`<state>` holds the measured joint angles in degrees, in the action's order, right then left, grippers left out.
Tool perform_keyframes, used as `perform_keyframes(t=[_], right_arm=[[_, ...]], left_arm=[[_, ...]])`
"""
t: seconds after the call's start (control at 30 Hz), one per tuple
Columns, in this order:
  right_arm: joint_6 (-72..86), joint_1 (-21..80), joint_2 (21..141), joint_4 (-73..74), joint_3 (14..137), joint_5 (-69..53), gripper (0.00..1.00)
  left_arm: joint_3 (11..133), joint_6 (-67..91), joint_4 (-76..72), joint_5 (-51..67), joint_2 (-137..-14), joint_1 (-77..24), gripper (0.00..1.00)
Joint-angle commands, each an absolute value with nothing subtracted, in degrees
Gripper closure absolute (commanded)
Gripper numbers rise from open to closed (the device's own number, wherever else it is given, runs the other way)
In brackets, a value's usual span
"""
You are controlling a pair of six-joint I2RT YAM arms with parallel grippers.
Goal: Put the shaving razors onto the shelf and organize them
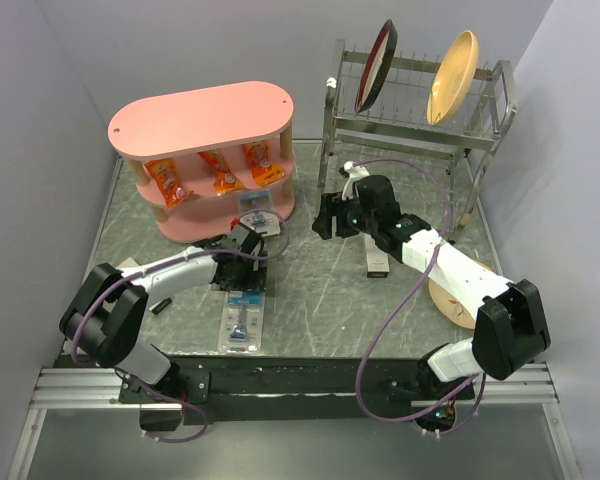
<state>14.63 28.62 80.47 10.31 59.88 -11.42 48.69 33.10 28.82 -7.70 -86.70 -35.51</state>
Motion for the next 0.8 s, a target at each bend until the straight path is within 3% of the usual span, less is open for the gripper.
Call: perform_keyframes(t=[0.0, 0.23, 0.53, 0.77], right_arm=[[13.71, 28.04, 78.57, 8.53, 60.73, -10.37, 0.22], [13.71, 28.04, 80.42, 8.44, 63.01, -10.37, 0.22], [14.24, 28.21, 82.09, 8.44, 64.51, -10.98, 0.22], [14.94, 28.3, 82.71, 8.0, 64.86, -11.6, 0.22]], left_arm=[[47.64, 32.78, 27.95, -11.33, -81.67, -35.77, 0.15], [46.14, 32.52, 27.51, -12.74, -77.08, -34.46, 0.27], [49.3, 27.69, 25.23, -16.96, -76.47, -23.21, 0.26], [50.62, 24.88, 20.75, -18.89, -76.55, -21.36, 0.26]])
